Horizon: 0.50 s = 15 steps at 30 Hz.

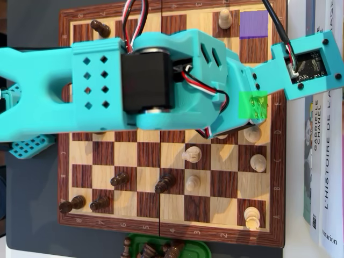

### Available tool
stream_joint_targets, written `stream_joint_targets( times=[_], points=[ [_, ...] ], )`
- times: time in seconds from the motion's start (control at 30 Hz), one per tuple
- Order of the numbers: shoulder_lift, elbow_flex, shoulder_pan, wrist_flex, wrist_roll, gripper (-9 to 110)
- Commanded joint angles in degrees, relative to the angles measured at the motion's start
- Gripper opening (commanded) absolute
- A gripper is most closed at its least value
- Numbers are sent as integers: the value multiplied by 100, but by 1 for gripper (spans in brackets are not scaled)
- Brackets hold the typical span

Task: Play chess

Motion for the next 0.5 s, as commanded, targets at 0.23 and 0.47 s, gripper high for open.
stream_joint_targets(
  times=[0.23, 0.47],
  points=[
    [387, -35, -114, 18, -26, 4],
    [387, -26, -149, 26, -26, 4]
  ],
)
